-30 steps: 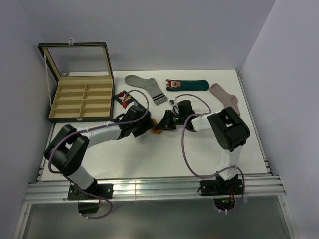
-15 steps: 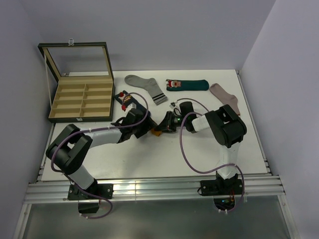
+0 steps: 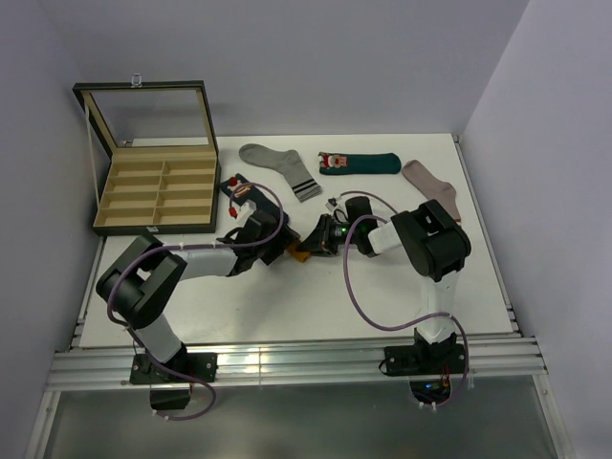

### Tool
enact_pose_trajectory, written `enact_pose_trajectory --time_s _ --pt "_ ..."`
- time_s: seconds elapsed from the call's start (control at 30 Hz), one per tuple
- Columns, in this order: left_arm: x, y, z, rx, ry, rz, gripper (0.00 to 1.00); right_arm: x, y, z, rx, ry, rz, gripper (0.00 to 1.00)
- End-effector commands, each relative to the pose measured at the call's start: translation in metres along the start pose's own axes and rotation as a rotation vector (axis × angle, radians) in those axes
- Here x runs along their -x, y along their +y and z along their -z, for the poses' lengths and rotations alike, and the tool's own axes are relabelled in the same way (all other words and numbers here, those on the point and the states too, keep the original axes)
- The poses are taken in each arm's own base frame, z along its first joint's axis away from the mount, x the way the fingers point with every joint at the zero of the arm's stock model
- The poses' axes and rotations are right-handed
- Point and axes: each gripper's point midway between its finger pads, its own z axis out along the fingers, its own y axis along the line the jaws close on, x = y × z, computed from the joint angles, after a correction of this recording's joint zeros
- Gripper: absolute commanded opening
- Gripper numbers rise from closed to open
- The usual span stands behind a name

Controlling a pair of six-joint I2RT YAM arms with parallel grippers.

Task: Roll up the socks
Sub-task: Roll the sock at the center of the board.

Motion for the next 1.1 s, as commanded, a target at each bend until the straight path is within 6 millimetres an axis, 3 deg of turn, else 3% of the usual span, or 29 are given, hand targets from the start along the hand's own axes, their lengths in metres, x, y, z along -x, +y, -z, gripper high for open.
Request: enact_pose_trajectory --time_s 0.0,0.23,0.8,1.07 --pt "-0.004 0.013 -0.011 0.051 -0.014 0.005 0.76 -0.050 -0.073 0.003 -0.234 0.083 -0.223 0.03" --pt "-0.023 0.027 -0.010 0.082 0.032 -0.018 0.75 -0.052 -0.080 0.005 -0.233 0.079 -0.289 0.04" --pt "-0.029 0.061 -0.006 0.195 0.045 -0.052 0.75 -0.048 -0.093 0.010 -0.272 0.052 -0.357 0.06" --pt "-0.034 0.073 -0.011 0.266 0.069 -0.058 0.69 -0.048 -0.095 0.011 -0.291 0.047 -0.363 0.07"
